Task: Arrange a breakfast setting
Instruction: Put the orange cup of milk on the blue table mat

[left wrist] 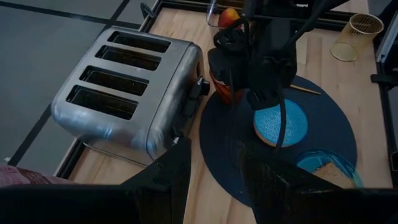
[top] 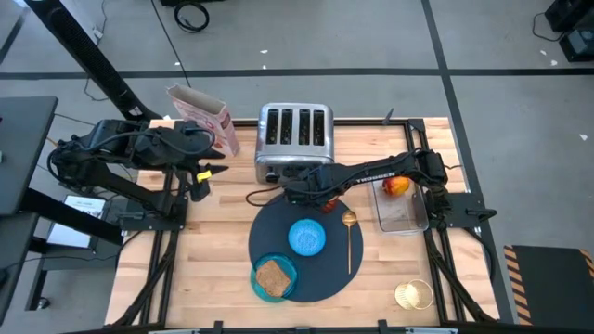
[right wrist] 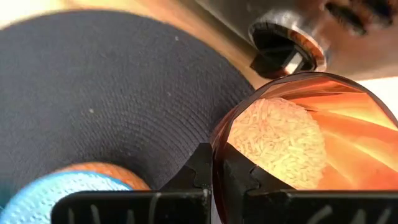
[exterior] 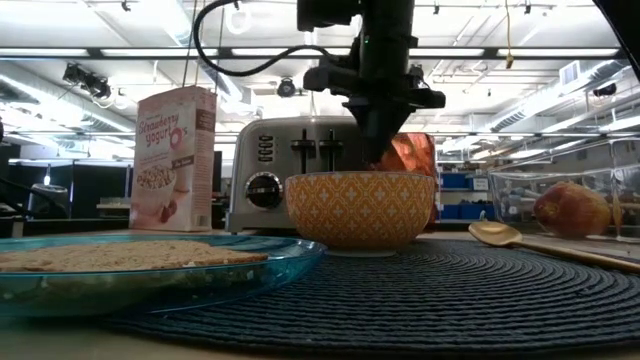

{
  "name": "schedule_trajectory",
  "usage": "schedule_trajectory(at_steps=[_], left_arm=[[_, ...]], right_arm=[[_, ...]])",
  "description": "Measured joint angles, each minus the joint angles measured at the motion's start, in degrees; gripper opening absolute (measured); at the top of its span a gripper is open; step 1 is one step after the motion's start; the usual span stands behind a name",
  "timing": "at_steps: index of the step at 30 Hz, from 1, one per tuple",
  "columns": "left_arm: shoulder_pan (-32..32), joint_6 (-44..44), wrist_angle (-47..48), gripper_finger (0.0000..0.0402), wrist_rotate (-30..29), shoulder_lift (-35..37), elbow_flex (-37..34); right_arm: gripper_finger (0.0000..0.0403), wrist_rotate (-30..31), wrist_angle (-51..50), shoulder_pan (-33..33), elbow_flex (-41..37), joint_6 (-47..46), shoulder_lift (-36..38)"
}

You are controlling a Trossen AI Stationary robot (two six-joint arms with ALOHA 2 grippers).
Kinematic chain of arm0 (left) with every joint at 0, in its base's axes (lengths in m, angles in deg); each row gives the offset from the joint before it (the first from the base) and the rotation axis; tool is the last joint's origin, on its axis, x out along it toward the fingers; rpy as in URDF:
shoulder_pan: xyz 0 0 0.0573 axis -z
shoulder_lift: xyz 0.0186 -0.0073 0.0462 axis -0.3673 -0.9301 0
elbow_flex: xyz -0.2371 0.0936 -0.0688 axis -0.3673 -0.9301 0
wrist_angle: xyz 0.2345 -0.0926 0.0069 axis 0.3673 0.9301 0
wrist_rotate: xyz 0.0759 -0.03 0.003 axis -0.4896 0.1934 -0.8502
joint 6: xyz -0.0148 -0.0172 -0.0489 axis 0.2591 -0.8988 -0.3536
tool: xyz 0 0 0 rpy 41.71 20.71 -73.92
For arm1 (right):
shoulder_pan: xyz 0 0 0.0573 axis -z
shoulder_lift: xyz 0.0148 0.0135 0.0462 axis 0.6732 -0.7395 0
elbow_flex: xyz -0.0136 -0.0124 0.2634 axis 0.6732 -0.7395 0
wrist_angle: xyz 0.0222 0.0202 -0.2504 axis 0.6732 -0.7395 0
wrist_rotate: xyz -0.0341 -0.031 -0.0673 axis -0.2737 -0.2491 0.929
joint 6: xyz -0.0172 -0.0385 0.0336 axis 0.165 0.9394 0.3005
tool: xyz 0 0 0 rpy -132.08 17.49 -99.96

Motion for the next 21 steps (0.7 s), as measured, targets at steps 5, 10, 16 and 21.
schedule_trajectory(at_steps=[5, 10, 16, 21], left_arm=[[0.0, -0.1, 0.0, 0.0142, 1.1, 0.0, 0.0], [0.0, -0.2, 0.1, 0.0142, 1.7, 0.0, 0.0], [0.0, -0.2, 0.1, 0.0142, 2.7, 0.0, 0.0], [0.0, 0.0, 0.1, 0.0142, 2.7, 0.0, 0.0]], right_arm=[[0.0014, 0.0, -0.7, -0.1, -0.7, -2.5, 0.0], [0.0014, 0.4, 0.4, -0.2, -2.8, -3.6, 0.2], [0.0019, 0.7, 1.1, -0.2, -3.0, -3.5, 0.2], [0.004, 0.2, 1.7, -0.2, -3.0, -2.7, 0.0]])
